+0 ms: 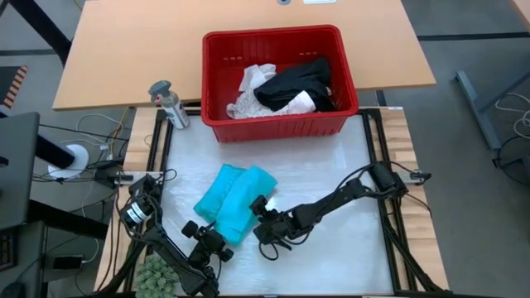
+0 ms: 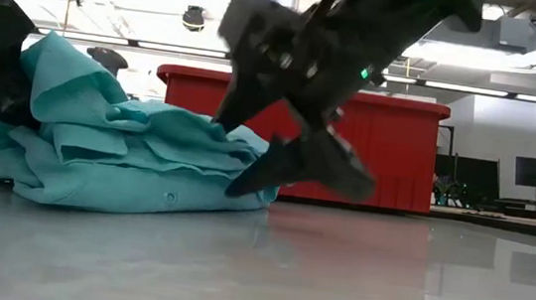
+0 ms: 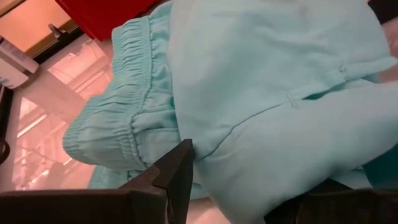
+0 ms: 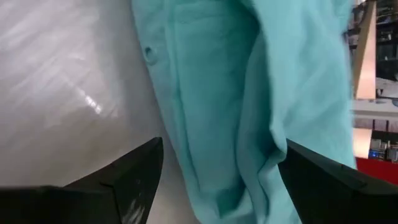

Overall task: Fold laundry
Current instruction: Fold the light blue shorts

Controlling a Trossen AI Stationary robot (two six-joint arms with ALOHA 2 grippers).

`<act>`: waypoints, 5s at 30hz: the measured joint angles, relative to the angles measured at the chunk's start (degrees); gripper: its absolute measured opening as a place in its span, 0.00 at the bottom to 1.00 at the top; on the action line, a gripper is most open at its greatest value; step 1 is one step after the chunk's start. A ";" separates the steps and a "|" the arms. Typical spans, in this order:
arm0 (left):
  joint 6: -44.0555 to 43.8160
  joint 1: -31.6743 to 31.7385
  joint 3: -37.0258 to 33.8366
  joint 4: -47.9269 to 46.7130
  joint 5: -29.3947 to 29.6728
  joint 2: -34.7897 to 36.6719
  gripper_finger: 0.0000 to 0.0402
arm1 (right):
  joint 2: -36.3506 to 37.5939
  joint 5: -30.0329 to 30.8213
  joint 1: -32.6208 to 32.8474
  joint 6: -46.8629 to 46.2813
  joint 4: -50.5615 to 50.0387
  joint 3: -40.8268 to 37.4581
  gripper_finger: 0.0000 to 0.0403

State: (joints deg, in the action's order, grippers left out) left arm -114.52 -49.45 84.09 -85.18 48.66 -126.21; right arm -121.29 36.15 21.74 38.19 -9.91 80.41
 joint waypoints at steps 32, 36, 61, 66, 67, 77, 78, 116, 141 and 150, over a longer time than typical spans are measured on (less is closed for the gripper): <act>2.41 0.02 0.00 2.02 0.14 0.00 0.35 | -1.77 10.11 1.38 0.64 -9.79 7.59 0.70; 2.64 0.02 0.00 2.27 0.15 0.00 0.35 | -1.77 10.20 1.00 0.21 -9.53 7.59 0.63; 4.20 0.02 0.00 2.64 1.55 0.00 0.35 | -1.75 4.27 -7.21 15.75 -0.45 15.95 0.05; 4.19 0.03 0.00 2.76 1.53 0.00 0.35 | -1.73 -5.11 -11.54 10.47 -0.40 17.08 0.08; 4.19 0.02 0.00 2.82 1.53 0.00 0.35 | -1.73 -6.87 -12.36 9.23 -0.52 17.08 0.08; 4.17 0.04 0.00 3.20 1.55 0.00 0.35 | -1.73 -18.12 -17.85 4.90 1.01 17.08 0.08; 4.17 0.04 0.00 3.42 1.55 0.00 0.35 | -1.73 -19.24 -18.02 4.90 1.59 17.08 0.08; 7.50 0.07 0.00 8.25 3.08 0.00 0.35 | -1.75 -38.43 -28.04 -9.70 15.70 16.62 0.52; 7.83 -0.11 3.01 7.65 2.89 -0.04 0.35 | -4.05 -43.82 -25.32 -16.00 11.41 16.60 0.52; 10.26 -1.34 16.38 -4.87 3.81 -0.04 0.35 | -0.31 -40.43 -24.33 -10.70 3.05 16.67 0.52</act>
State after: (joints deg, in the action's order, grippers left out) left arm -104.26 -50.79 100.47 -90.05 52.48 -126.26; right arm -121.60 -4.27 -2.59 27.49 -6.86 97.08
